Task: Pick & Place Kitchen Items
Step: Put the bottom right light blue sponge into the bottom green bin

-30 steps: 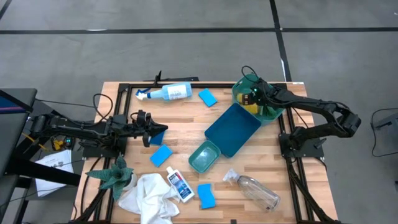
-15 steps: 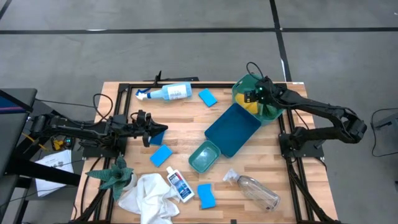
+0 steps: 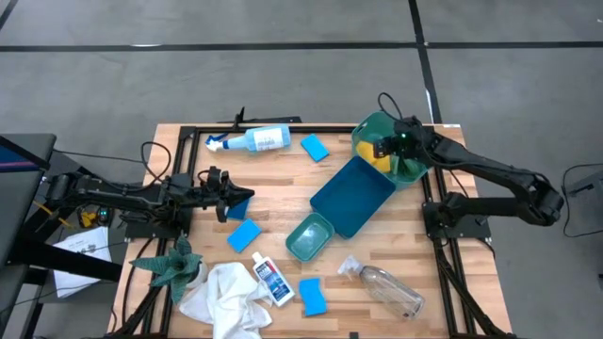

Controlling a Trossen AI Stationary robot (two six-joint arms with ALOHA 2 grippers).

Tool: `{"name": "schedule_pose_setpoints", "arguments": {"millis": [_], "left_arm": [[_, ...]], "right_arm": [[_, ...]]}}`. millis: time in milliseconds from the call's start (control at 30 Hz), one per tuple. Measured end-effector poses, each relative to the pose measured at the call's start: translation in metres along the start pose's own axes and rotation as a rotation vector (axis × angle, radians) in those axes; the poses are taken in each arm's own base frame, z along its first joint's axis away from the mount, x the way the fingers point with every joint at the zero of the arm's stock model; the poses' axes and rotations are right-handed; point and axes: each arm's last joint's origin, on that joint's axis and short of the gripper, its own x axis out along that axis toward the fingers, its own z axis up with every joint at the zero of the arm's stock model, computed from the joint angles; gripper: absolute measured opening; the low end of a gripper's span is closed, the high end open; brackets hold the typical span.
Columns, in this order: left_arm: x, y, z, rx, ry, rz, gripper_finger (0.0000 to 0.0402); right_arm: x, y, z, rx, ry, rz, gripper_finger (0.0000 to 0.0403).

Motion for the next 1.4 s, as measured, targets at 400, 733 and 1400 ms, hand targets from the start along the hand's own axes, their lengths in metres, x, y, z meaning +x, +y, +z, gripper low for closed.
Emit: {"name": "schedule_pose_setpoints", "arguments": {"millis": [400, 733, 1400], "left_arm": [[0.000, 0.000, 0.000, 0.000, 0.000, 0.000, 0.0001], [0.000, 0.000, 0.000, 0.000, 0.000, 0.000, 0.0001], [0.000, 0.000, 0.000, -0.007, 0.000, 0.000, 0.0005]], "right_arm": [[-0.030, 0.017, -0.006, -0.204, -0.063, 0.170, 0.0046], [-0.053, 0.015, -0.007, -0.199, -0.126, 0.247, 0.0002], [-0.066, 0.023, -0.023, -0.157, -0.058, 0.297, 0.0000]]}}
